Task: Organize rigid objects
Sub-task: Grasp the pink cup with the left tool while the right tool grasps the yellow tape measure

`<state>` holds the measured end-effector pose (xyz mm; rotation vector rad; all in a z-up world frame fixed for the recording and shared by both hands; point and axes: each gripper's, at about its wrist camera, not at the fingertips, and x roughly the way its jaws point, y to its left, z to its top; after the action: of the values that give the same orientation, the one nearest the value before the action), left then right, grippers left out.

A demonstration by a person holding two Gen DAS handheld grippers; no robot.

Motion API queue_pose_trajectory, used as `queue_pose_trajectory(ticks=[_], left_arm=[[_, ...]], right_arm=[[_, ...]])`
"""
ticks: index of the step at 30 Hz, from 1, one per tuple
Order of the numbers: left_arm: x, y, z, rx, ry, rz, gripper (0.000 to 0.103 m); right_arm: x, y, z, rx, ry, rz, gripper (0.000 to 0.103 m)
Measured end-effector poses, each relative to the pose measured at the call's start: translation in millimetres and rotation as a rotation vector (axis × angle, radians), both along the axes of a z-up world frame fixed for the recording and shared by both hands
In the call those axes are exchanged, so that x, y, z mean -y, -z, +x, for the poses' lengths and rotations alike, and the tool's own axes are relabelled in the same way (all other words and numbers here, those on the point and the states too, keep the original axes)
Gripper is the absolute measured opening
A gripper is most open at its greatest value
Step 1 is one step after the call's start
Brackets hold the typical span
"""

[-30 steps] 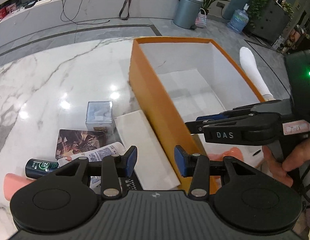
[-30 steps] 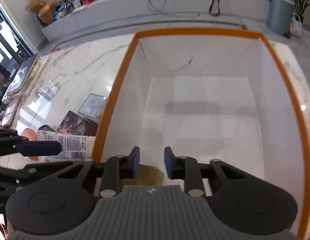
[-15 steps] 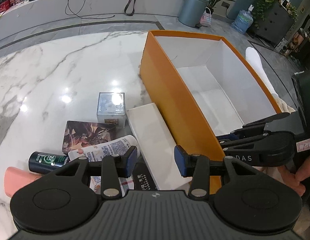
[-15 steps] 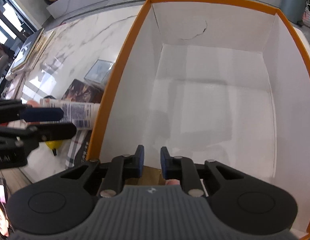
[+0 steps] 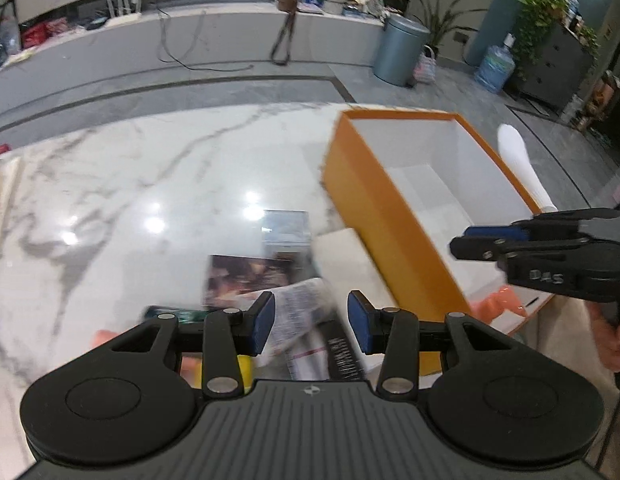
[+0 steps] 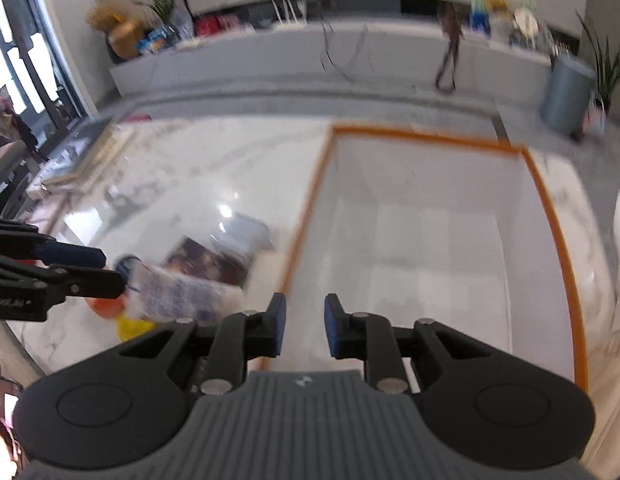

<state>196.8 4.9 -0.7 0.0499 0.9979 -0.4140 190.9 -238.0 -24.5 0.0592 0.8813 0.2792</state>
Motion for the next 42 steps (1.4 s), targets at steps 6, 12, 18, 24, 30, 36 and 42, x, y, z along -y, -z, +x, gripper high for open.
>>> queue_pose_trajectory(ticks=[6,12,18,24,30,36,42], left_arm=[[-37,-3,-8,0.006,-0.060,0.021,0.049],[-73,15,-9,-0.014,-0.119,0.044,0.049],[-92,34,-4,0.023,-0.044,0.139,0.051],[-95,52,-6,0.083,0.209,0.240,0.064],[-86,67,-6,0.138,0.489,0.367,0.076],[-78,85,3,0.130,0.699,0.471,0.076],[-77,99,10,0.099,0.749,0.483,0.079]], right_arm=[[-44,-7,-8,0.029,-0.107,0.040,0.026],[-93,22,-5,-0.038,-0.197,0.045,0.026],[-135,52,0,-0.118,-0.260,0.050,0.027],[-161,79,5,-0.184,-0.267,0.043,0.043],[-180,96,14,-0.220,-0.253,0.026,0.056],[-192,106,23,-0.228,-0.244,0.012,0.060],[-203,116,29,-0.235,-0.263,-0.004,0.067]])
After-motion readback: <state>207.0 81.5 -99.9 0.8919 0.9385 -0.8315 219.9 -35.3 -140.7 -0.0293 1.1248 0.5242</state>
